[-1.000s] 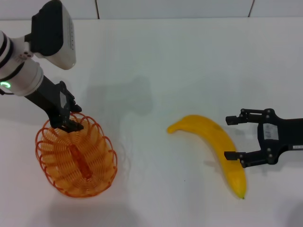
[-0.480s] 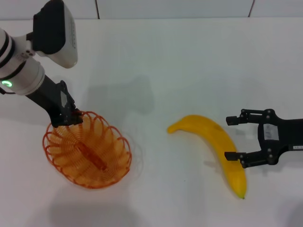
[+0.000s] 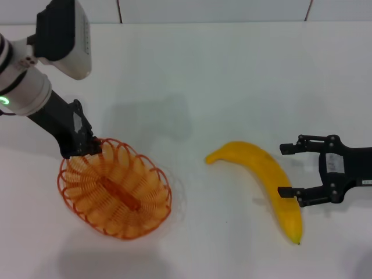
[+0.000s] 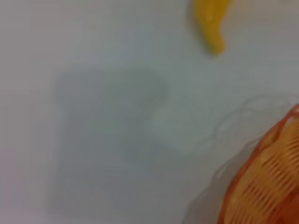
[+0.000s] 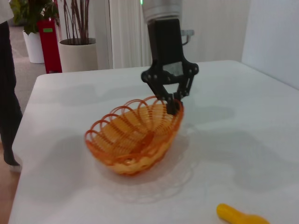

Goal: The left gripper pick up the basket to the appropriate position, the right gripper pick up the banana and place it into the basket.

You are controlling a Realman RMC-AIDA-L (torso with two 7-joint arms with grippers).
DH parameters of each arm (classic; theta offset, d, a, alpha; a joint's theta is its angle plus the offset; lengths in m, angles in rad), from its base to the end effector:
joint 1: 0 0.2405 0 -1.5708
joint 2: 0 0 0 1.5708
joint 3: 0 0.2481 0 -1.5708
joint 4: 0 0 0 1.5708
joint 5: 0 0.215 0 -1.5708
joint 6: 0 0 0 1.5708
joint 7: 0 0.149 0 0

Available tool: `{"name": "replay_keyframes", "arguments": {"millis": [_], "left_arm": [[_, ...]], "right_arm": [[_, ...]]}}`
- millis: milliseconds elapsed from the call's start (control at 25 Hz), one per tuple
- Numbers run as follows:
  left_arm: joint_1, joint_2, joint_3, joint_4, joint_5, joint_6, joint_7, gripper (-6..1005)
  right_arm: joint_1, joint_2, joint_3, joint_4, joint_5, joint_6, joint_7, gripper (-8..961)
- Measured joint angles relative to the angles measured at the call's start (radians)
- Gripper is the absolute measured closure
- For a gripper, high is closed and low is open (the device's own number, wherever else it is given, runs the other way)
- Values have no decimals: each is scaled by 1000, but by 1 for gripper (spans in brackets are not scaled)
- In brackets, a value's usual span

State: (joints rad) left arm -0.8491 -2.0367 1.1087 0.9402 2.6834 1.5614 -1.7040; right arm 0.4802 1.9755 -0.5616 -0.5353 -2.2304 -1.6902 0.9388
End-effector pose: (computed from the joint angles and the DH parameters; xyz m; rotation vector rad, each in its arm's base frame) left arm -0.1941 0.3951 0.0088 -2.9447 -0.0832 0.6916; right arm 0.3120 0.2876 0.0182 -2.8752 0.2120 0.4933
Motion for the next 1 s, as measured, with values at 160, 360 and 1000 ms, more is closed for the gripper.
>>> {"name": "replay_keyframes", "arguments": {"millis": [160,360,1000], "left_arm": [[42,2,-36,116,-37,110,-10,915],[88,-3,-97,187,-62,151,-85,922],[82,-9,-40,68,-236,30,-573,931]], "right_arm": [[-2,0,0,0,0,0,0,82],[-2,0,2,0,1,0,0,83],[6,3,3,1,5,0,0,84]]}}
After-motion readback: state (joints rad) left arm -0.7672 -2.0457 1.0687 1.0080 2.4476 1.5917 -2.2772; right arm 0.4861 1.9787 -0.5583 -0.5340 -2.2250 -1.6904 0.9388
